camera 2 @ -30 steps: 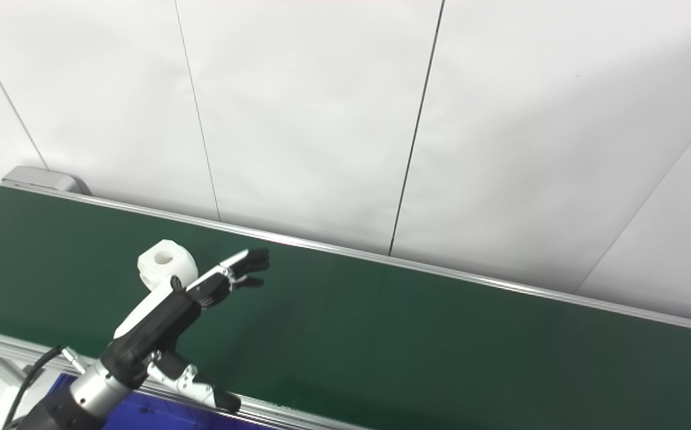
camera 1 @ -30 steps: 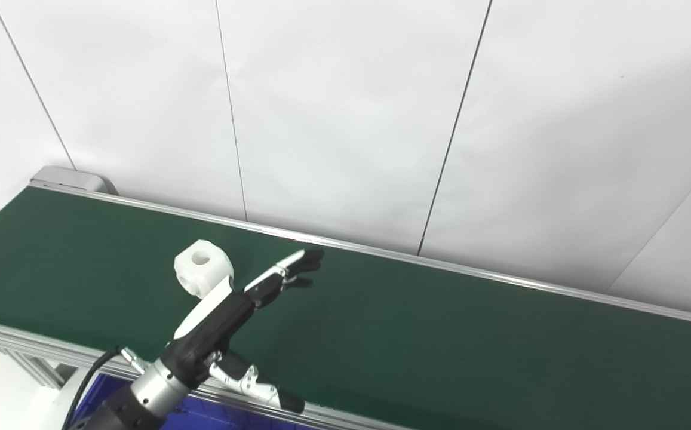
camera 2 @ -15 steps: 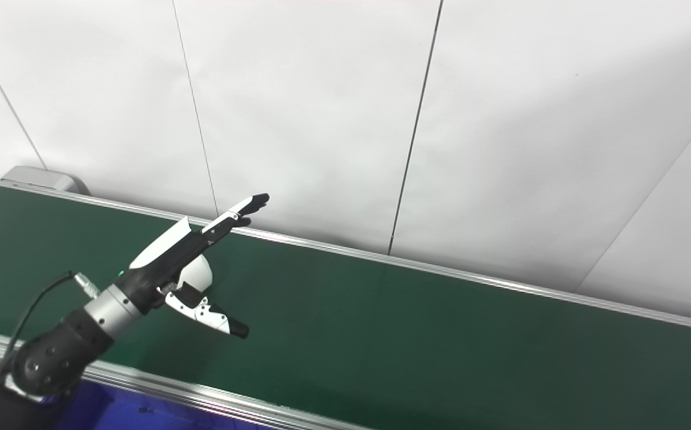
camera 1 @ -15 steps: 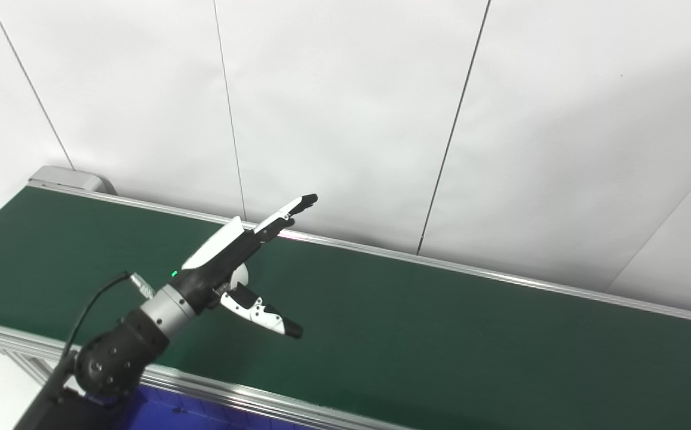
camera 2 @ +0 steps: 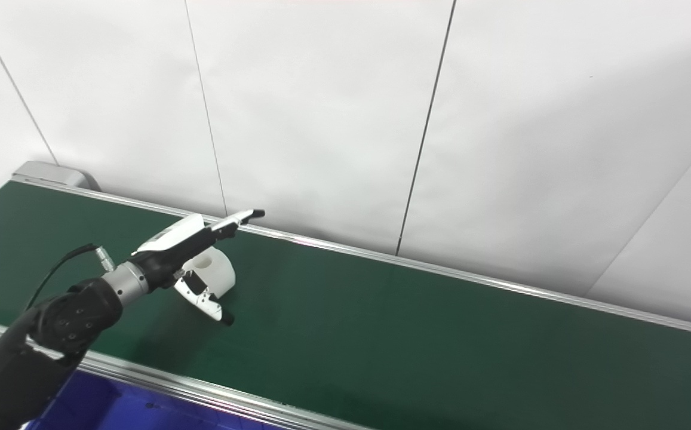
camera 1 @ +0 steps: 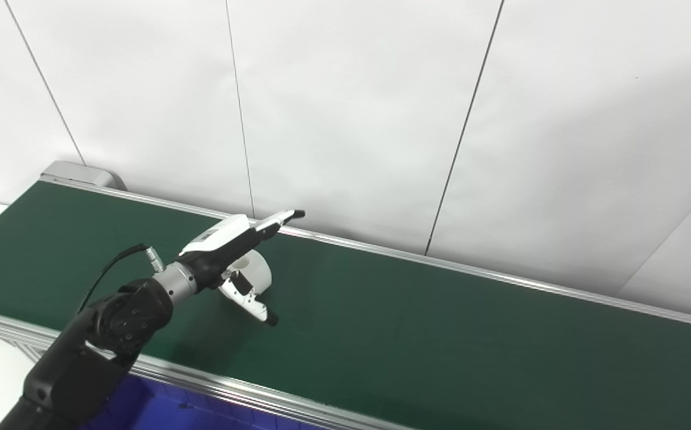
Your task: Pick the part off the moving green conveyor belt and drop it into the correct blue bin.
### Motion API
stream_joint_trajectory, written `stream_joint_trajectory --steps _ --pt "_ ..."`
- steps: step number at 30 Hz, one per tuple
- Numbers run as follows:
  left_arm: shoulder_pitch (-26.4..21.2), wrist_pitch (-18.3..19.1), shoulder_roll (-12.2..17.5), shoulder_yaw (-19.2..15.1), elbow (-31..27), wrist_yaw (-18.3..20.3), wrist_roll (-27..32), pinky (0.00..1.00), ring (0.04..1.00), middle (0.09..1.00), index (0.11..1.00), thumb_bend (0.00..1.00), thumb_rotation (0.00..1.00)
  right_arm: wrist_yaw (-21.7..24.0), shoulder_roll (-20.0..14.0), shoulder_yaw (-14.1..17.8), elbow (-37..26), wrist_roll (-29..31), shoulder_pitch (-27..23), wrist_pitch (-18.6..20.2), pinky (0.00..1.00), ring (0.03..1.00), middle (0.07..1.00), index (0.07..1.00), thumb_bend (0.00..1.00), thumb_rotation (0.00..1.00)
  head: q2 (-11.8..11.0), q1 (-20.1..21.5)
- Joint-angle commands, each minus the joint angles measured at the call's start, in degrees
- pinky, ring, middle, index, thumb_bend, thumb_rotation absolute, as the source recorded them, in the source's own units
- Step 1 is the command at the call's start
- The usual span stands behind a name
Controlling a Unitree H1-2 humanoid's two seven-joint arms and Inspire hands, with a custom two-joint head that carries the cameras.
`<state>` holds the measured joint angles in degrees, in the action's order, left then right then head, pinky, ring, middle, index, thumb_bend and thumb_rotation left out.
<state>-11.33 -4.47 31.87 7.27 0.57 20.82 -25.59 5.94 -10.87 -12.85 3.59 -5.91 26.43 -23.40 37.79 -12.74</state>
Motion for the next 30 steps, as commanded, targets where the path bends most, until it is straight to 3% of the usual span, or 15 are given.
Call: stream_joint_trajectory --steps 1,6,13,17,20,24,25,27,28,30 --pt "-3.0 -1.0 2.4 0.7 0.5 -1.0 -3.1 0.93 0.957 0.997 0.982 0.89 0.08 0.1 0.4 0.3 -1.1 0.7 -0.8 -3.3 1.0 1.0 1.0 1.0 0.93 0.37 -0.1 -0.1" --pt "-4.4 -3.2 3.0 2.8 3.8 -2.7 -7.8 0.99 0.985 0.991 0.967 0.91 0.07 0.1 0.6 0.6 -1.3 0.8 -0.6 -2.9 0.98 1.0 1.0 1.0 0.94 0.37 0.0 -0.4" --pt "-6.4 -4.1 2.9 5.8 7.1 -3.7 -13.7 0.99 0.977 0.977 0.94 0.94 0.02 0.7 0.4 0.9 -1.7 1.2 -0.5 -2.9 0.99 1.0 1.0 1.0 0.92 0.37 0.2 -0.5" --pt "-7.6 -4.9 2.5 8.0 10.1 -6.1 -17.8 0.99 0.98 0.972 0.921 0.91 0.0 0.8 0.4 1.1 -1.6 1.1 -0.7 -3.2 0.98 1.0 1.0 1.0 0.92 0.36 0.3 -0.5" --pt "-8.4 -6.4 1.3 9.3 13.4 -10.5 -20.0 1.0 0.976 0.968 0.918 0.88 0.0 1.2 0.5 1.3 -1.8 2.0 -0.4 -2.6 0.97 1.0 1.0 1.0 0.93 0.37 0.5 -0.5" --pt "-9.1 -10.4 -1.1 8.7 17.7 -16.8 -17.8 0.86 0.879 0.874 0.84 0.77 0.0 1.2 0.4 1.5 -2.1 1.8 -0.3 -2.8 0.97 1.0 1.0 1.0 0.92 0.37 0.9 -0.5" --pt "-9.2 -11.5 -1.7 8.3 18.8 -17.7 -16.6 0.69 0.757 0.799 0.785 0.69 0.0 1.2 0.4 1.6 -2.1 1.8 -0.3 -3.0 0.97 1.0 1.0 1.0 0.92 0.36 0.9 -0.5" --pt "-9.5 -13.1 -2.5 7.8 20.3 -19.2 -15.1 0.53 0.537 0.718 0.72 0.52 0.0 1.2 0.5 1.7 -2.2 1.7 -0.2 -2.9 0.95 1.0 1.0 1.0 0.92 0.37 0.9 -0.5" --pt "-9.7 -14.7 -3.3 7.6 21.8 -21.1 -14.4 0.52 0.525 0.714 0.717 0.51 0.0 1.2 0.5 1.7 -2.1 1.7 -0.2 -2.9 0.95 1.0 1.0 1.0 0.92 0.37 1.1 -0.6" --pt "-10.2 -17.0 -4.9 7.1 24.5 -24.2 -13.4 0.37 0.405 0.53 0.596 0.5 0.0 1.3 0.5 1.7 -2.3 2.0 -0.1 -2.8 0.98 1.0 1.0 1.0 0.92 0.37 1.4 -0.4"
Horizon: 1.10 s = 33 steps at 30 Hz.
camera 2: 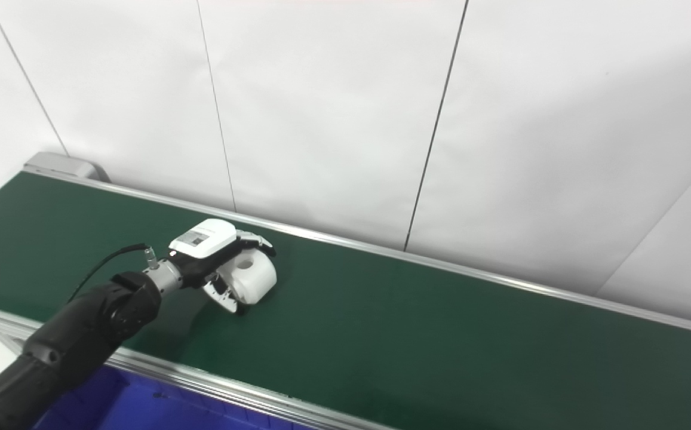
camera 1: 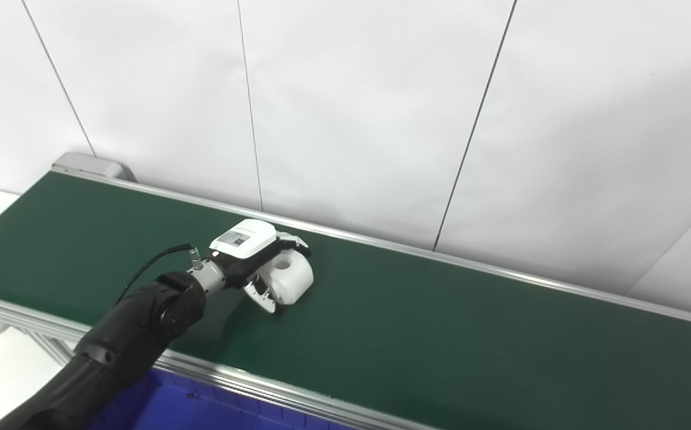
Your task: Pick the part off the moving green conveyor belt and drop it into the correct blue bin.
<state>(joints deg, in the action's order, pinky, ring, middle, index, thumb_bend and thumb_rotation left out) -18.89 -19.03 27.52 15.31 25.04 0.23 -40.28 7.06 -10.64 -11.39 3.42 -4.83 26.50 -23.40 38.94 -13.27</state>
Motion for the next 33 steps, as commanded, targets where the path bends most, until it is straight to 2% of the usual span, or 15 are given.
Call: stream_joint_trajectory --steps 1,3,10,17,19,20,23,24,27,29,32,33 --pt "-2.8 -3.1 -1.1 -0.9 0.8 -4.4 1.5 0.35 0.391 0.482 0.565 0.49 0.0 0.3 0.3 0.3 -2.1 1.2 -0.2 -2.8 0.98 1.0 1.0 1.0 0.92 0.37 0.2 0.1" --pt "-2.9 -4.0 -1.7 -0.8 1.7 -5.0 2.1 0.33 0.385 0.45 0.543 0.49 0.0 0.1 0.4 0.4 -2.2 0.9 -0.1 -2.9 0.97 0.994 1.0 1.0 0.92 0.37 0.5 0.1" --pt "-1.8 -4.9 -2.4 -1.2 1.0 -2.3 6.3 0.36 0.387 0.464 0.538 0.49 0.0 0.7 0.5 0.3 -3.8 1.4 0.5 -1.2 0.98 1.0 1.0 1.0 0.92 0.37 1.0 0.2" --pt "2.6 -6.2 -2.1 -3.7 -5.9 -0.2 13.4 0.37 0.39 0.475 0.539 0.49 0.0 0.8 0.9 0.2 -4.9 1.1 1.1 -1.4 0.96 1.0 1.0 1.0 0.91 0.36 3.3 2.6" --pt "4.8 -5.9 -1.8 -4.4 -9.9 0.7 15.0 0.39 0.397 0.487 0.535 0.49 0.0 0.7 1.1 0.2 -5.5 0.7 1.3 -1.3 0.96 1.0 1.0 1.0 0.9 0.36 4.2 3.6" --pt "6.1 -5.6 -1.7 -4.9 -12.0 1.3 15.7 0.39 0.401 0.495 0.532 0.5 0.0 0.7 1.1 0.1 -6.0 0.4 1.5 -1.2 0.93 0.989 1.0 1.0 0.9 0.37 5.1 4.7" --pt "9.2 -4.7 -1.5 -6.1 -17.0 3.2 18.2 0.43 0.421 0.504 0.517 0.5 0.0 0.6 1.3 0.2 -6.8 -0.1 1.9 -1.3 0.91 0.979 1.0 0.996 0.91 0.38 5.9 5.5" --pt "11.1 -4.9 -1.6 -6.5 -19.3 3.5 19.4 0.44 0.43 0.506 0.51 0.5 0.0 0.6 1.3 0.2 -7.3 -0.3 2.0 -0.8 0.91 0.975 1.0 0.994 0.91 0.38 7.5 7.0" --pt "16.4 -4.6 -2.1 -7.9 -25.4 4.2 21.6 0.48 0.462 0.518 0.476 0.5 0.0 0.7 1.4 0.3 -9.0 -0.3 2.4 0.2 0.93 0.971 0.988 0.98 0.93 0.37 10.0 9.3" --pt "18.7 -4.9 -2.2 -8.3 -27.5 4.5 22.0 0.48 0.459 0.522 0.473 0.5 0.0 0.6 1.6 0.3 -10.1 -0.7 2.5 1.0 0.92 0.969 0.986 0.977 0.93 0.37 10.7 10.5" --pt "22.3 -6.5 -2.3 -8.4 -29.2 5.1 23.4 0.45 0.441 0.519 0.489 0.5 0.0 0.6 1.9 0.2 -11.5 -1.5 2.6 2.7 0.88 0.958 0.985 0.969 0.93 0.38 10.5 12.1" --pt "23.7 -7.2 -2.0 -7.6 -29.4 4.9 24.0 0.45 0.437 0.518 0.492 0.5 0.0 0.6 1.9 0.2 -11.8 -2.0 2.5 3.1 0.86 0.968 0.99 0.969 0.94 0.38 11.4 12.2"
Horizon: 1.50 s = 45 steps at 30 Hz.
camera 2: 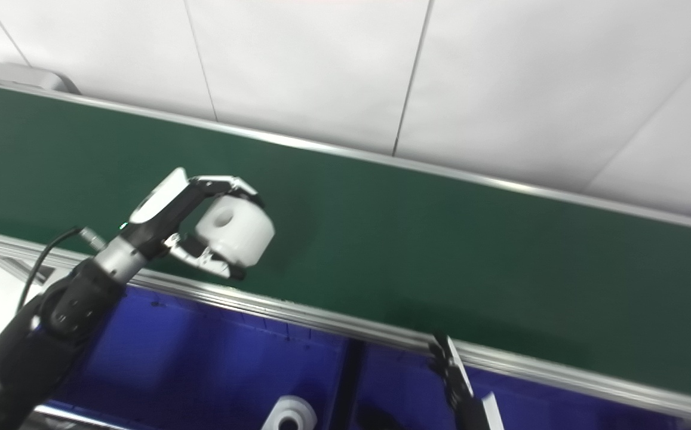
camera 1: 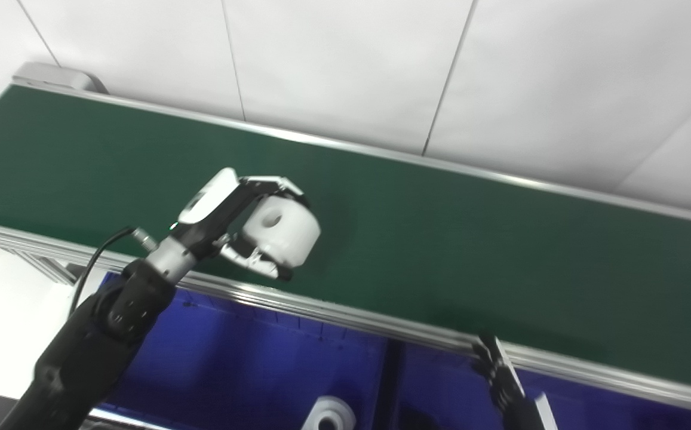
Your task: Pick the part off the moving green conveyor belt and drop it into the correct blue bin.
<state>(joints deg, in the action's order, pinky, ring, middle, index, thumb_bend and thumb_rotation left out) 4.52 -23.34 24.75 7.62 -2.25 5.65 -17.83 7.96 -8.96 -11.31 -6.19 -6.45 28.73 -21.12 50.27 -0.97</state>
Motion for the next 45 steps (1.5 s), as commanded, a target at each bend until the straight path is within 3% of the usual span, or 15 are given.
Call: stream_joint_trajectory --steps 1,10,20,26,27,28,29,31,32,33,34,35,37,41,45 --pt "1.3 -3.3 1.1 0.7 -2.2 -0.7 2.0 0.44 0.433 0.519 0.494 0.5 0.0 -0.3 0.2 0.1 -2.4 -0.7 0.2 1.1 0.87 0.965 0.989 0.968 0.94 0.38 0.1 -0.1" --pt "6.9 -3.6 5.1 9.4 -2.5 -0.9 1.8 0.5 0.485 0.509 0.466 0.5 0.0 0.0 0.7 0.1 -5.5 -0.5 0.8 4.4 0.89 0.972 0.996 0.97 0.95 0.36 2.3 0.2" --pt "9.8 -3.5 5.6 11.7 -3.7 4.0 1.4 0.5 0.465 0.515 0.478 0.5 0.0 0.3 0.2 0.3 -5.9 -0.3 0.4 4.3 0.91 0.958 0.984 0.967 0.95 0.38 3.6 -0.6" --pt "9.9 -1.5 4.6 12.4 -2.6 6.6 -3.0 0.54 0.468 0.526 0.473 0.5 0.0 0.6 -0.3 0.5 -6.2 0.2 0.6 4.9 0.92 0.97 0.983 0.97 0.95 0.38 3.7 -1.8" --pt "9.7 -0.1 4.7 12.7 -3.0 7.6 -4.3 0.55 0.544 0.528 0.472 0.5 0.0 0.7 -0.3 0.5 -6.2 0.3 0.5 5.1 0.93 0.971 0.983 0.971 0.95 0.37 3.7 -2.0" --pt "9.2 1.7 5.0 13.3 -3.5 9.2 -6.9 0.57 0.592 0.526 0.473 0.51 0.0 0.8 -0.4 0.5 -6.1 0.4 0.3 5.1 0.93 0.97 0.979 0.974 0.96 0.38 3.9 -2.0" --pt "8.8 2.9 5.2 13.6 -3.9 10.2 -8.8 0.72 0.664 0.635 0.489 0.5 0.04 0.8 -0.5 0.6 -6.0 0.4 0.1 5.2 0.94 0.968 0.974 0.975 0.96 0.38 3.9 -2.0" --pt "8.2 7.7 5.2 14.5 -6.0 13.4 -14.3 0.82 0.729 0.717 0.498 0.49 0.06 0.9 -0.5 0.6 -5.5 1.0 -0.3 4.8 0.94 0.967 0.97 0.975 0.96 0.37 3.9 -2.0" --pt "7.9 10.2 5.0 15.0 -7.2 15.1 -17.3 0.85 0.769 0.759 0.555 0.49 0.14 1.0 -0.5 0.6 -5.3 1.3 -0.5 4.8 0.94 0.968 0.972 0.975 0.96 0.37 3.8 -1.7" --pt "7.6 12.5 4.7 15.8 -8.4 16.8 -20.6 0.86 0.795 0.787 0.668 0.48 0.3 1.0 -0.5 0.6 -5.2 1.3 -0.7 4.7 0.94 0.966 0.97 0.976 0.96 0.36 3.8 -1.7" --pt "7.4 14.5 4.2 16.6 -9.4 18.1 -24.0 0.87 0.826 0.821 0.765 0.48 0.55 0.9 -0.5 0.6 -5.0 1.3 -0.9 4.7 0.94 0.964 0.969 0.977 0.96 0.37 3.7 -1.5" --pt "7.2 16.8 3.7 17.7 -10.3 20.0 -27.5 0.87 0.829 0.825 0.775 0.49 0.58 0.8 -0.5 0.6 -4.8 1.2 -1.1 4.6 0.94 0.964 0.969 0.977 0.96 0.37 3.6 -1.3" --pt "6.7 21.8 2.0 19.5 -11.6 24.4 -33.0 0.92 0.891 0.889 0.857 0.6 0.9 0.5 -0.4 0.7 -4.7 1.0 -1.3 4.6 0.93 0.959 0.966 0.974 0.95 0.36 3.7 -1.1" --pt "5.3 29.7 -1.6 22.5 -12.4 32.3 -40.3 0.99 0.991 0.986 0.967 0.78 1.0 0.3 -0.3 1.0 -5.0 0.7 -1.4 5.1 0.94 0.958 0.962 0.973 0.95 0.36 3.6 -0.8" --pt "5.6 31.3 -2.6 22.9 -14.0 34.4 -42.8 1.0 1.0 1.0 0.998 0.87 1.0 0.6 -0.7 1.2 -6.0 1.0 -1.1 6.1 0.92 0.972 0.982 0.975 0.95 0.37 3.8 -1.3"
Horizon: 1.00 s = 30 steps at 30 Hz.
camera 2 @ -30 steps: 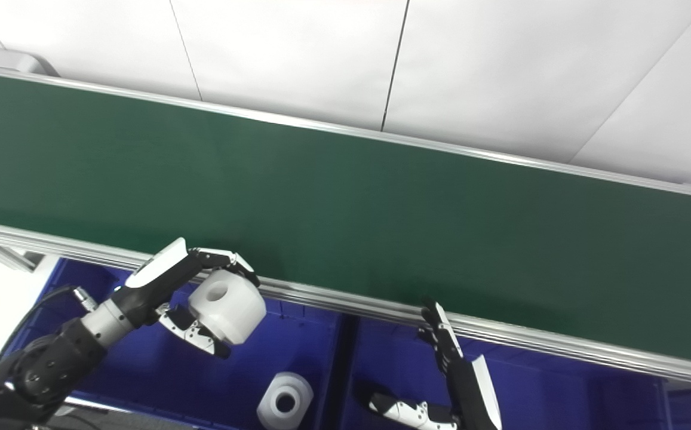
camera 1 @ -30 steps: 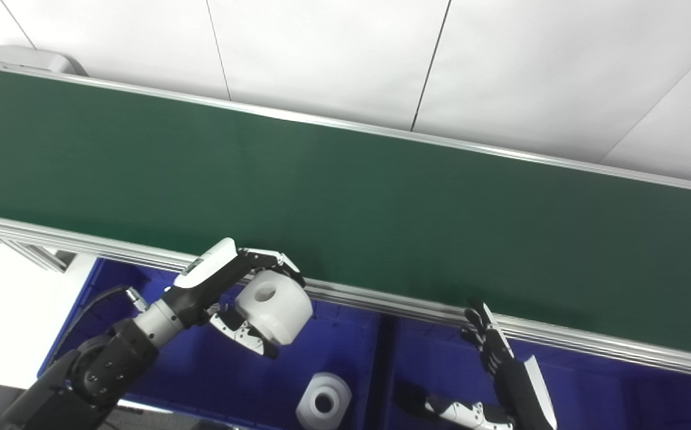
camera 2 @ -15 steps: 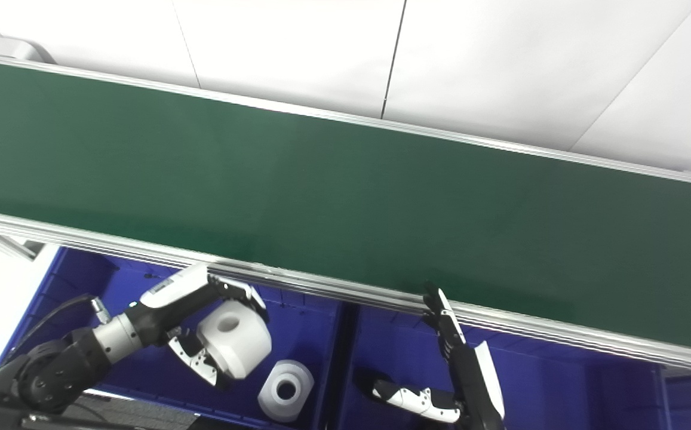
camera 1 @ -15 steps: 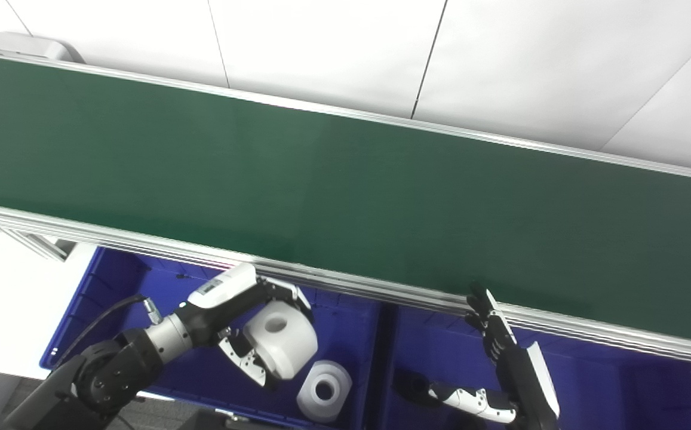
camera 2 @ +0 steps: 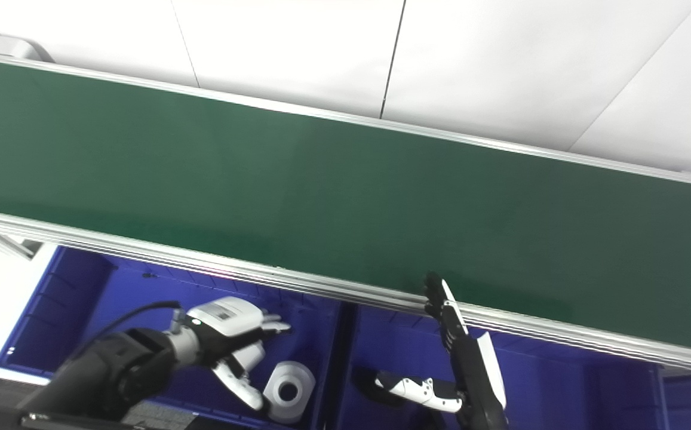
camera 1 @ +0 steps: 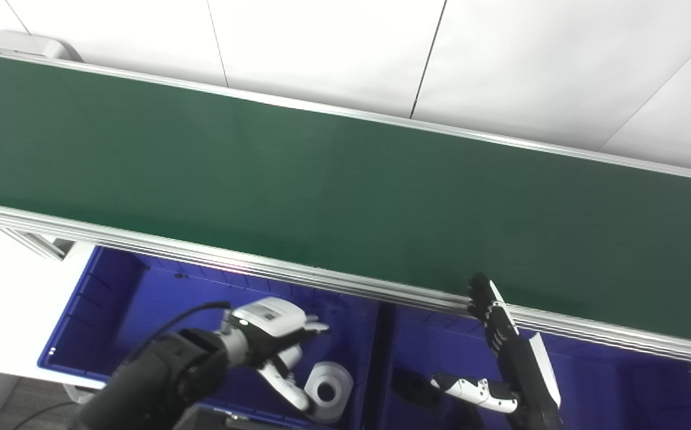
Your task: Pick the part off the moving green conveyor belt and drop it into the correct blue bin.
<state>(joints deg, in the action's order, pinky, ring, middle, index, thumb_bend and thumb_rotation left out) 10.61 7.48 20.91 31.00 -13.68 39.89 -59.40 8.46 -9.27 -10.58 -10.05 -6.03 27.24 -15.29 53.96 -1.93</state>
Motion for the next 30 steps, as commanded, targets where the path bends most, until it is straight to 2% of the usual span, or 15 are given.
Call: stream_joint_trajectory --steps 1,3,5,8,9,10,12,14,18,21,25,30 --pt "-0.2 0.2 1.6 -0.6 -3.1 -0.2 -1.5 1.0 1.0 1.0 0.999 0.9 1.0 0.2 -0.5 0.4 -2.2 0.7 0.5 0.4 0.92 0.973 0.987 0.976 0.95 0.36 0.0 -0.5" --pt "0.8 -0.1 1.7 -1.2 -4.3 -1.3 -1.3 1.0 1.0 1.0 1.0 0.93 1.0 0.4 -0.7 0.5 -2.5 1.0 0.7 0.7 0.92 0.978 0.994 0.976 0.94 0.36 -0.1 -0.6" --pt "2.9 -0.9 1.4 -2.7 -5.8 -4.4 1.0 1.0 1.0 1.0 1.0 0.94 1.0 0.3 -0.7 0.5 -2.9 1.0 1.0 0.9 0.94 0.984 0.992 0.976 0.94 0.36 0.0 -0.6" --pt "5.5 -4.5 1.4 -4.5 -7.0 -9.8 6.2 1.0 1.0 1.0 1.0 0.86 1.0 0.1 -0.8 0.6 -2.8 1.0 1.1 0.3 0.93 0.977 0.989 0.976 0.95 0.37 0.1 -0.1" --pt "6.9 -7.3 1.0 -6.2 -6.6 -12.3 12.6 1.0 1.0 1.0 1.0 0.86 1.0 0.1 -0.8 0.7 -2.5 1.0 1.0 -0.1 0.93 0.977 0.989 0.976 0.95 0.37 -0.2 0.2" --pt "7.9 -9.3 0.7 -7.4 -6.3 -14.1 17.3 1.0 0.984 0.992 0.979 0.8 0.92 0.1 -0.8 0.7 -2.3 1.1 0.9 -0.3 0.9 0.96 0.985 0.974 0.95 0.38 -0.2 0.2" --pt "9.8 -14.2 -0.4 -10.4 -4.6 -16.6 30.0 0.97 0.963 0.972 0.957 0.77 0.85 0.1 -0.8 0.7 -1.8 0.9 0.8 -0.7 0.89 0.952 0.981 0.973 0.96 0.38 -0.5 1.4" --pt "10.8 -16.3 -1.3 -12.2 -3.5 -16.6 38.8 0.9 0.939 0.951 0.936 0.79 0.77 0.1 -0.7 0.5 -2.1 0.2 0.8 -0.4 0.9 0.951 0.972 0.968 0.96 0.38 -0.8 2.7" --pt "10.5 -19.4 -3.0 -13.3 -1.9 -15.9 48.5 0.85 0.92 0.948 0.936 0.83 0.71 -0.5 -0.2 0.1 -2.3 -1.3 1.3 -0.9 0.91 0.951 0.969 0.965 0.96 0.38 -1.5 6.6" --pt "9.4 -21.7 -4.1 -13.1 -0.3 -15.8 51.8 0.86 0.918 0.947 0.943 0.82 0.67 -0.8 0.3 -0.3 -2.7 -2.2 2.0 -1.0 0.9 0.946 0.97 0.964 0.96 0.37 -1.8 8.0" --pt "7.9 -22.6 -5.0 -13.2 3.4 -15.6 54.8 0.92 0.953 0.968 0.954 0.83 0.62 -1.1 1.1 -1.0 -3.2 -2.8 3.4 -1.3 0.9 0.947 0.967 0.966 0.95 0.36 -2.7 11.5" --pt "8.1 -23.2 -5.6 -14.9 6.6 -16.1 59.8 0.86 0.938 0.975 0.959 0.85 0.56 -1.7 2.2 -1.7 -2.9 -4.8 4.5 -1.9 0.92 0.946 0.961 0.968 0.95 0.37 -3.4 14.7"
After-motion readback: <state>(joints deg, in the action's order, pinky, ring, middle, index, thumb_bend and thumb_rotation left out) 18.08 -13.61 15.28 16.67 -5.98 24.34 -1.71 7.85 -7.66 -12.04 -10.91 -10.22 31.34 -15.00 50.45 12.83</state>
